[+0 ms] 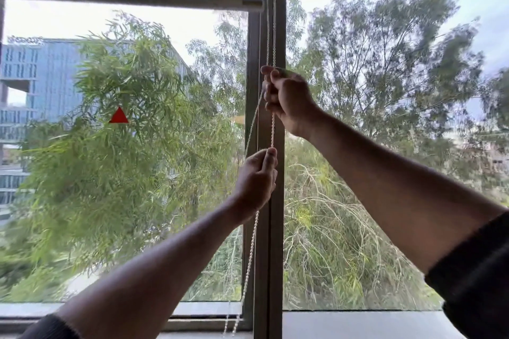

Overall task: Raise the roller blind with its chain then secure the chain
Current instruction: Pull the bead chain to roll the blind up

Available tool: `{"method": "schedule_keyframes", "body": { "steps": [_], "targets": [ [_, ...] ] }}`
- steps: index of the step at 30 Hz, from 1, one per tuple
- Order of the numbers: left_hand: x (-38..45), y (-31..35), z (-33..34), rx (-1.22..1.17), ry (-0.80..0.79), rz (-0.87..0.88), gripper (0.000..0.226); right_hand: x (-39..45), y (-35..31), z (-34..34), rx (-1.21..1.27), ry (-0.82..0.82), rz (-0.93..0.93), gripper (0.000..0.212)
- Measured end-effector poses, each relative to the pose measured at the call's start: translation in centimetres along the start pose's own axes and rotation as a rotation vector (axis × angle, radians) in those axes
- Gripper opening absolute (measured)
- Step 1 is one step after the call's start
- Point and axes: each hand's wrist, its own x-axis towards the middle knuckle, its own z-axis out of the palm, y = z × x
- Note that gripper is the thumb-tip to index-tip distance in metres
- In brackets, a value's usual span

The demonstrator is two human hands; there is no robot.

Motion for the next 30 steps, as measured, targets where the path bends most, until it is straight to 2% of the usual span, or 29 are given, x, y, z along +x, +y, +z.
{"method": "schedule_keyframes", "body": {
  "steps": [4, 8, 10, 14, 18, 23, 26, 30],
  "targets": [
    [-0.8, -1.2, -0.6, 0.089, -0.012, 0.035, 0.032, -0.7, 1.8, 1.1, -0.264, 0.005, -0.163, 0.037],
    [-0.4, -2.0, -2.2, 0.046, -0.022, -0.078, 0.039, -2.2, 3.2, 1.5, -0.358, 0.023, -0.318, 0.034],
    [0.5, -1.6, -3.0, 0.028, 0.033, -0.104, 0.046, -2.9, 4.1, 1.4, -0.394, 0.012, -0.360, 0.032],
    [4.2, 1.8, -4.8, -0.101, 0.151, -0.091, 0.060, -4.3, 6.4, 0.7, -0.508, -0.012, -0.366, 0.024],
    [7.7, 6.6, -5.3, -0.157, 0.164, -0.057, 0.049, -5.5, 7.7, 0.0, -0.575, -0.023, -0.429, 0.024],
    [9.9, 11.5, -3.7, -0.167, 0.141, -0.025, 0.045, -6.9, 9.4, -0.2, -0.663, -0.145, -0.484, 0.029],
    [10.2, 12.4, -2.8, -0.152, 0.186, -0.002, 0.036, -7.4, 10.6, -0.6, -0.705, -0.173, -0.484, 0.028],
    [9.6, 11.2, -2.5, -0.114, 0.218, 0.081, 0.041, -7.1, 10.9, -1.6, -0.769, -0.186, -0.477, 0.025]
  ]
}}
